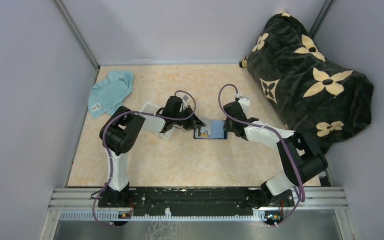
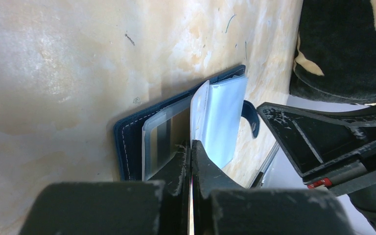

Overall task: Put the credit cards into the card holder
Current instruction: Insert the credit card into the card holder.

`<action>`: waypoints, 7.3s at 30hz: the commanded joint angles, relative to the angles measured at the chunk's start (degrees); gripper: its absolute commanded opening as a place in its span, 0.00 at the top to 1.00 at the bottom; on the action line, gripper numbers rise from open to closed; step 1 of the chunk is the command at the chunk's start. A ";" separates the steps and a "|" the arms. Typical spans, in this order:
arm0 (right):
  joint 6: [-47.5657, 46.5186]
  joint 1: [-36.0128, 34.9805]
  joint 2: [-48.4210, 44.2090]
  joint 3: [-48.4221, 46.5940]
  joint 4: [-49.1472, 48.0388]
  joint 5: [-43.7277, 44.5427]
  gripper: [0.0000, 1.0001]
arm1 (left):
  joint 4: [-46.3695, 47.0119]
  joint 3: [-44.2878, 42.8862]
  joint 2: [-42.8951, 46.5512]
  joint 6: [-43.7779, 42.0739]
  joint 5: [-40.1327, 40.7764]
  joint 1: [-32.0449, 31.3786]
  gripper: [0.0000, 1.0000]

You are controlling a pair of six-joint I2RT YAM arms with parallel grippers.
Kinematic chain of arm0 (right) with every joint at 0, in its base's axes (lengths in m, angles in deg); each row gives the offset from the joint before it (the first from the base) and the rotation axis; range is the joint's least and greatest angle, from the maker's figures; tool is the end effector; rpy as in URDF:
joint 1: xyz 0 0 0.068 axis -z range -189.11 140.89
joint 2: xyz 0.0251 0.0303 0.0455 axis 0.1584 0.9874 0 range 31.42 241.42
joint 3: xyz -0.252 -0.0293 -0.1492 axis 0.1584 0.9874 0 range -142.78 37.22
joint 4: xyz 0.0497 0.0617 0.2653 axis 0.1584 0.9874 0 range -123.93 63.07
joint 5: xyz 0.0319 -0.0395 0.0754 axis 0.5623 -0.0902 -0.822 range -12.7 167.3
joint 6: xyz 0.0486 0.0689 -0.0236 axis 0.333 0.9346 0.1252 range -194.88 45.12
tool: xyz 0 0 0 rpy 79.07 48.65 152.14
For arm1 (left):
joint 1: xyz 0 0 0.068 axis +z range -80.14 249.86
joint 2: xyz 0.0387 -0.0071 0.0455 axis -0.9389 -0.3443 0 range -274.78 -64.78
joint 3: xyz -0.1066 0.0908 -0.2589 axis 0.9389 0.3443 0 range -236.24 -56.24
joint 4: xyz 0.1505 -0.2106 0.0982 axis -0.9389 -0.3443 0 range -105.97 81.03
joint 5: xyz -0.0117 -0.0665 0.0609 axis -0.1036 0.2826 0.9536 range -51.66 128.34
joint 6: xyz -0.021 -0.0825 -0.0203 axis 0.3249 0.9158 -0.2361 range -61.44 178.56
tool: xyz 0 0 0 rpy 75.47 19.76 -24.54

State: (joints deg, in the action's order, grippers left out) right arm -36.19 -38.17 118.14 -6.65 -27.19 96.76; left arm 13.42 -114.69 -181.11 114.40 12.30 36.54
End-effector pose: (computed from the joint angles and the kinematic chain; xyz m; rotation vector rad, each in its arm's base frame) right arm 0.3023 0.1383 0.1534 0.3484 2.3509 0.1489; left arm 0.3605 -0.2778 0.0971 -0.1921 2.4609 -1.2901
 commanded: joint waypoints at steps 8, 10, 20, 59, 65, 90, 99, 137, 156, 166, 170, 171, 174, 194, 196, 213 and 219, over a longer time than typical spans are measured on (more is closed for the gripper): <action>-3.09 -1.71 -5.24 -4.85 0.79 0.08 0.98 | -6.48 0.14 -0.42 -2.80 3.37 -0.26 1.00; -3.18 -2.96 -4.21 -5.43 1.07 -0.65 0.95 | -6.48 0.09 -0.57 -2.77 3.30 -0.25 1.00; -2.01 -6.89 1.32 -5.15 1.48 -0.92 0.92 | -7.77 -0.63 -0.65 -3.10 3.45 -0.25 1.00; -1.81 -0.73 1.34 4.48 -2.08 -3.88 0.93 | -8.02 -1.92 1.43 -2.66 0.55 -1.20 1.00; -1.87 -0.49 2.44 4.41 -2.57 -4.30 0.93 | -7.24 -1.09 2.80 -2.24 -1.31 -1.66 1.00; -1.86 0.08 3.46 5.51 -3.53 -5.48 0.93 | 2.38 3.12 1.97 4.40 -0.93 -1.75 1.00; -2.13 0.05 3.87 5.43 -3.49 -5.79 0.93 | 8.76 4.11 -0.23 6.92 1.68 -1.75 1.00; -3.25 0.05 7.26 4.17 -3.29 -6.56 0.93 | -4.99 -5.08 -1.21 -17.38 -2.86 0.65 1.00; -3.70 0.06 10.02 3.18 -3.34 -6.95 0.93 | -3.50 -6.37 -3.76 -16.06 -12.27 4.02 1.00; -4.20 0.10 10.33 2.53 -2.99 -7.13 0.93 | -3.62 -5.33 -2.33 -15.43 -10.19 5.95 0.97; -4.47 0.06 10.27 2.06 -2.41 -7.06 0.93 | -2.75 -4.50 -1.69 -14.70 -8.96 6.54 0.93; -4.47 0.07 10.34 1.92 -2.39 -7.07 0.93 | -2.71 -4.40 -1.67 -14.56 -9.02 6.66 0.93; -4.58 0.06 10.78 1.63 -2.42 -7.44 0.93 | -2.62 -4.28 -1.62 -14.18 -9.30 7.03 0.91; -7.29 0.25 7.20 -3.96 1.27 -5.93 0.72 | -3.86 -3.33 -1.38 -14.47 -10.37 7.23 0.92; -7.43 0.23 7.43 -4.83 1.16 -6.06 0.72 | -4.21 -3.41 -1.27 -14.66 -10.36 7.29 0.92; -9.18 0.23 13.40 -11.40 1.79 -5.49 0.67 | -5.42 -3.61 -2.49 -15.55 -10.79 7.30 0.93; -9.86 0.40 15.50 -13.65 2.08 -3.60 0.68 | -5.78 -3.68 -2.46 -15.84 -10.67 7.25 0.94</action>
State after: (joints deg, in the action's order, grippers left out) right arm -44.95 -38.17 131.32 -18.30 -26.10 90.88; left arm 10.47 -119.04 -183.50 100.87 1.37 43.36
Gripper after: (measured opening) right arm 0.328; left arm 0.070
